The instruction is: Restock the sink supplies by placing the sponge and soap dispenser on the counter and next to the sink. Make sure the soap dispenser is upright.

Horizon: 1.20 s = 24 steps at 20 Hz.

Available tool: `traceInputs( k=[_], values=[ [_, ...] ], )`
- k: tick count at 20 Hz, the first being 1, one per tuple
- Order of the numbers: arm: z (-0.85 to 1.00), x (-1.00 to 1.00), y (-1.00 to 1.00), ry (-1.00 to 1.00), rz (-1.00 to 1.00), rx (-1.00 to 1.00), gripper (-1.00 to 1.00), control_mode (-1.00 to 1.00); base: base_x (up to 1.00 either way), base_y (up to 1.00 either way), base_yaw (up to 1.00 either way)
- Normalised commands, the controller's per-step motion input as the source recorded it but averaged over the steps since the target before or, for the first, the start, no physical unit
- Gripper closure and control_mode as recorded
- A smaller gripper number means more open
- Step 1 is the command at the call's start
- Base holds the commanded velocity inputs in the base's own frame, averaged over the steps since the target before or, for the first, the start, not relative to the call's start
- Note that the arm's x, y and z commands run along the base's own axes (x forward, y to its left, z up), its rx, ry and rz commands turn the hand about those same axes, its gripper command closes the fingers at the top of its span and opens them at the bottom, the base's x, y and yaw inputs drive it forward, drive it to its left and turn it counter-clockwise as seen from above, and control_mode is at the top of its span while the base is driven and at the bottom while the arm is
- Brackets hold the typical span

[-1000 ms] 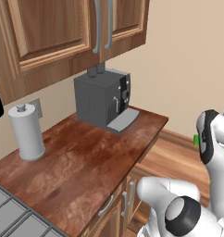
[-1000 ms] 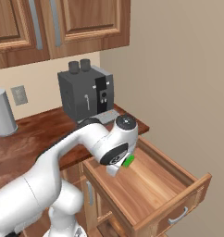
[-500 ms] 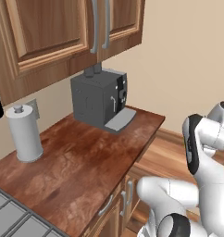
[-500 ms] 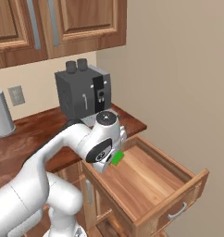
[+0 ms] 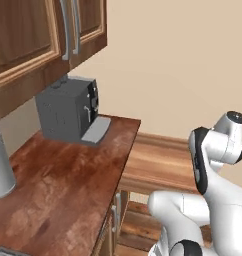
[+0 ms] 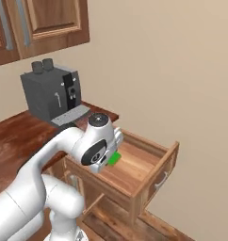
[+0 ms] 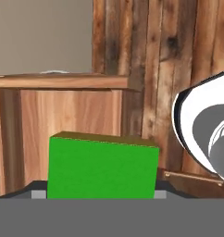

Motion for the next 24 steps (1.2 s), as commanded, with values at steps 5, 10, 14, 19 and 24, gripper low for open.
traceInputs(
  k=[5,10,14,19,24],
  values=[
    [0.0,0.0,0.0,0.0,0.0,0.0,1.0,1.0,-0.42,0.0,-0.57],
    [0.0,0.0,0.0,0.0,0.0,0.0,1.0,1.0,-0.38,0.0,-0.61],
    [0.0,0.0,0.0,0.0,0.0,0.0,1.0,1.0,-0.38,0.0,-0.64],
    [0.0,0.0,0.0,0.0,0.0,0.0,1.0,1.0,-0.38,0.0,-0.66],
    [0.0,0.0,0.0,0.0,0.0,0.0,1.0,1.0,-0.37,0.0,-0.67]
  ],
)
